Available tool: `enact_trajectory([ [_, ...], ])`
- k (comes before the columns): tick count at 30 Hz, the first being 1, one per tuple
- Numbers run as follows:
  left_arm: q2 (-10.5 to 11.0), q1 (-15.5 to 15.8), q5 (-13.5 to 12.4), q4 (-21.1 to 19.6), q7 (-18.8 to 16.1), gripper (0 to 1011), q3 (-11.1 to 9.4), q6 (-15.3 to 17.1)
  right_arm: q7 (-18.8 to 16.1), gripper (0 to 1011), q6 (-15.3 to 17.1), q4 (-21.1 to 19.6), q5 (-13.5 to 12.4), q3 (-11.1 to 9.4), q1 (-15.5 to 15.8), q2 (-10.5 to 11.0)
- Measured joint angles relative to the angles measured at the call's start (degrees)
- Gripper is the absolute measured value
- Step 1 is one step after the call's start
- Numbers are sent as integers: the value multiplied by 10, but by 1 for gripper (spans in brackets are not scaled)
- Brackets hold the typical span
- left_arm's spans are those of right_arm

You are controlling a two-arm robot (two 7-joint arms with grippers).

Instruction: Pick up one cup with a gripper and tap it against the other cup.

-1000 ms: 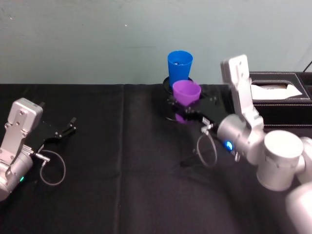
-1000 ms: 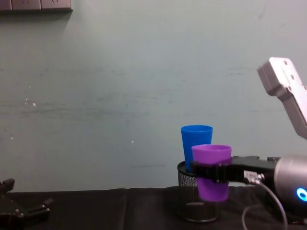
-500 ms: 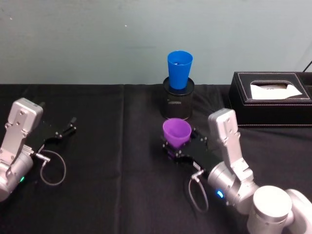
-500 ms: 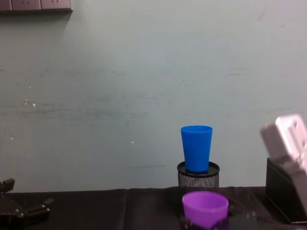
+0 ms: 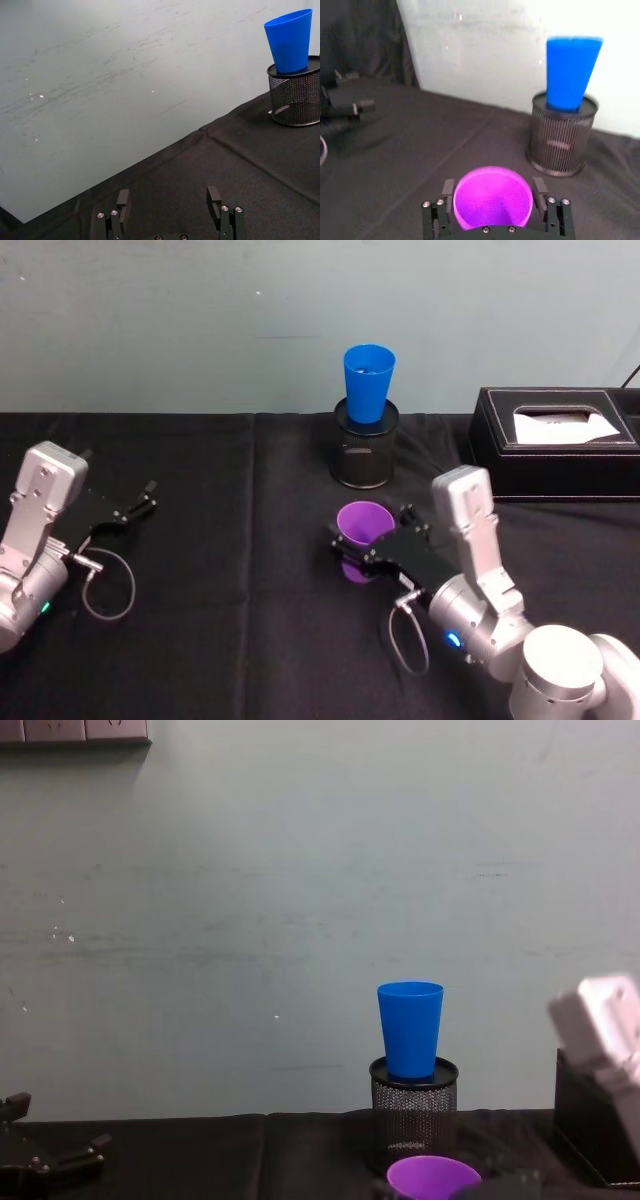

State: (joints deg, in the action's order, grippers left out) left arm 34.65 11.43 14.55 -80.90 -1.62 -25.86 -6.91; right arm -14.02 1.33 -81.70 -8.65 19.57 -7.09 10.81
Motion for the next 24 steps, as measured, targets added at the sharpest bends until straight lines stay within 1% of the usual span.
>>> enact_trajectory([
  [1, 0, 0, 0, 0, 0, 1000, 0, 0, 0, 972, 0, -7, -1, -2, 3, 1],
  [2, 0, 0, 0, 0, 0, 1000, 0, 0, 0, 983, 0, -25, -4, -7, 9, 2],
  [3, 0, 0, 0, 0, 0, 1000, 0, 0, 0, 1003, -1, -33, -5, -10, 13, 3],
  [5, 0, 0, 0, 0, 0, 1000, 0, 0, 3, 1003, -4, -51, -9, -18, 21, 4],
  [7, 0, 0, 0, 0, 0, 1000, 0, 0, 22, 1002, -16, -81, -16, -40, 39, 0],
  [9, 0, 0, 0, 0, 0, 1000, 0, 0, 40, 1002, -23, -91, -16, -53, 48, -4],
  [10, 0, 0, 0, 0, 0, 1000, 0, 0, 62, 1002, -26, -97, -10, -65, 55, -11],
  [13, 0, 0, 0, 0, 0, 1000, 0, 0, 100, 1003, -26, -100, 10, -80, 64, -21],
  [14, 0, 0, 0, 0, 0, 1000, 0, 0, 121, 1002, -26, -100, 25, -85, 68, -25],
  [15, 0, 0, 0, 0, 0, 1000, 0, 0, 132, 1003, -25, -99, 34, -88, 69, -28],
  [16, 0, 0, 0, 0, 0, 1000, 0, 0, 150, 1003, -22, -96, 51, -91, 71, -32],
  [17, 0, 0, 0, 0, 0, 1000, 0, 0, 150, 1003, -22, -96, 51, -91, 71, -32],
  [18, 0, 0, 0, 0, 0, 1000, 0, 0, 164, 1003, -17, -92, 64, -92, 71, -34],
  [20, 0, 0, 0, 0, 0, 1000, 0, 0, 173, 1003, -11, -84, 77, -92, 70, -37],
  [21, 0, 0, 0, 0, 0, 1000, 0, 0, 182, 1003, -4, -75, 90, -92, 67, -39],
  [23, 0, 0, 0, 0, 0, 1000, 0, 0, 188, 1003, 2, -69, 99, -90, 64, -41],
  [24, 0, 0, 0, 0, 0, 1000, 0, 0, 188, 1003, 2, -69, 98, -90, 64, -41],
])
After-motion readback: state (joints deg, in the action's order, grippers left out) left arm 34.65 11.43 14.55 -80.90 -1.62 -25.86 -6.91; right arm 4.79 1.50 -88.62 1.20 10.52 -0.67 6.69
